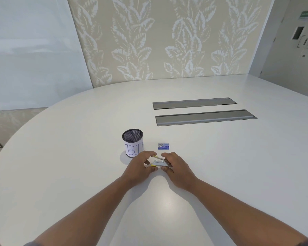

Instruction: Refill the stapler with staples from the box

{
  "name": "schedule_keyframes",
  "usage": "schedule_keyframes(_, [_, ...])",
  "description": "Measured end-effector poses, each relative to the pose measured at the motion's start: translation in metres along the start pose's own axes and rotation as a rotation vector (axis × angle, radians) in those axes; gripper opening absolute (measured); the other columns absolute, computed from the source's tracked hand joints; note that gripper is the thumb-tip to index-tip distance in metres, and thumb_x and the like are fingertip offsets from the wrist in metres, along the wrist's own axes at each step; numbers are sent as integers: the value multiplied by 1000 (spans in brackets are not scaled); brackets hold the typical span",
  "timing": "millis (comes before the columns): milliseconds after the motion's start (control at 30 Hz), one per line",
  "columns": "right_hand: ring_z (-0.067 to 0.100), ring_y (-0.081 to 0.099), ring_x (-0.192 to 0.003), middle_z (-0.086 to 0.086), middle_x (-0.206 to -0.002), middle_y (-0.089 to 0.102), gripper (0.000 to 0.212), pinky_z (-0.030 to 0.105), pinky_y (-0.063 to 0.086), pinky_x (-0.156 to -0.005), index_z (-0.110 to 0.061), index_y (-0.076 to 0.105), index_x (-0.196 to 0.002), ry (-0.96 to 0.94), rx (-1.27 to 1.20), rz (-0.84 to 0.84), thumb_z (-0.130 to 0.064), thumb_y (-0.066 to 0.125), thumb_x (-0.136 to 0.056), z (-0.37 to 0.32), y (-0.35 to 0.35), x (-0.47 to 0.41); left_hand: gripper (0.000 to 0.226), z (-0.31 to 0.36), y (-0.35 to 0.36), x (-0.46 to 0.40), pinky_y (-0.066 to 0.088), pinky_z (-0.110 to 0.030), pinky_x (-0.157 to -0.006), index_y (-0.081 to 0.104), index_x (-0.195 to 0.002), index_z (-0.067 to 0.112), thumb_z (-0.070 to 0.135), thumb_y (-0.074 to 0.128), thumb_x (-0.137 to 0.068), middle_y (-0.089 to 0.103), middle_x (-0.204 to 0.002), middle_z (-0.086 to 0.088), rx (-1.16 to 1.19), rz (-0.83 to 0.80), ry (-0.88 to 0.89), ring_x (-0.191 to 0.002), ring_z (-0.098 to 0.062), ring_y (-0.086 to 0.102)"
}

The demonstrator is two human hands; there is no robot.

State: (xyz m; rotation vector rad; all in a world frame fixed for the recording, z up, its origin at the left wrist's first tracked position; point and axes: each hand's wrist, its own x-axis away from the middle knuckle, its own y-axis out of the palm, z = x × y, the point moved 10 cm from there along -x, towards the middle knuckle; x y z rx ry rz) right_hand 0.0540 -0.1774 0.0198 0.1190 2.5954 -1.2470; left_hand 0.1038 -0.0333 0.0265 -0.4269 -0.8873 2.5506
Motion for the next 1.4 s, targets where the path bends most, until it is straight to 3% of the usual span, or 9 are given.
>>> schedule_keyframes(200, [14,56,-100,0,-110,63,26,13,39,-85,-12,66,-117,-20,-30,9,-7,62,-92,6,-14,1,52,-9,0,0,41,-8,-76,61,-129,25,24,82,-82,57,-119,9,-66,-31,-23,-96,-10,58])
schedule_keyframes(333, [17,57,-96,0,-102,63,19,28,46,-85,-14,69,-109,-8,-30,7,-7,61,-92,11,-18,1,48,-7,5,-2,41,-10,-78,61,-127,23,30,80,-84,57,-116,5,-124,-80,-5,-92,-5,55])
schedule_keyframes(533, [18,53,-88,2,-91,65,13,32,44,-81,-10,69,-100,-53,-1,14,-6,61,-91,7,-17,4,44,-6,6,-5,50,-23,-72,68,-115,26,28,86,-75,52,-101,8,-142,-165,-52,-86,-10,52])
schedule_keyframes(633, [19,51,-84,3,-85,64,8,39,45,-80,-8,66,-93,-74,34,-7,-7,59,-90,4,-14,4,40,-4,6,-5,49,-29,-76,72,-112,22,26,87,-75,50,-91,9,-172,-185,-35,-82,-13,52])
schedule_keyframes(733, [18,50,-85,1,-85,63,7,38,45,-81,-11,65,-92,-71,55,-17,-9,59,-91,4,-12,4,32,-3,8,-6,42,-28,-70,76,-106,20,25,86,-75,48,-80,6,-162,-209,-17,-74,-13,47])
schedule_keyframes(1033, [13,49,-84,-1,-85,63,6,31,43,-80,-12,65,-91,-49,43,-34,-10,60,-89,5,-12,3,31,-11,12,-9,38,-28,-63,75,-99,23,30,84,-70,44,-79,2,-96,-223,-52,-69,-13,39])
schedule_keyframes(1133, [14,49,-83,1,-83,63,4,32,43,-78,-10,64,-88,-41,41,-39,-9,60,-88,3,-15,3,38,-14,11,-8,42,-28,-69,75,-106,23,30,86,-70,48,-83,5,-84,-211,-78,-71,-11,44])
schedule_keyframes(1267, [14,49,-83,0,-82,62,4,33,43,-78,-12,63,-87,-43,37,-42,-9,60,-88,3,-15,4,64,-17,8,-4,48,-26,-85,64,-130,22,30,89,-72,53,-101,4,-83,-186,-128,-88,-10,53])
schedule_keyframes(1400, [20,55,-89,6,-90,66,11,37,46,-85,-7,67,-96,-35,33,-34,-11,62,-88,4,-14,4,78,-12,8,0,50,-27,-86,56,-139,17,29,92,-70,54,-107,-1,-75,-202,-147,-89,-14,53])
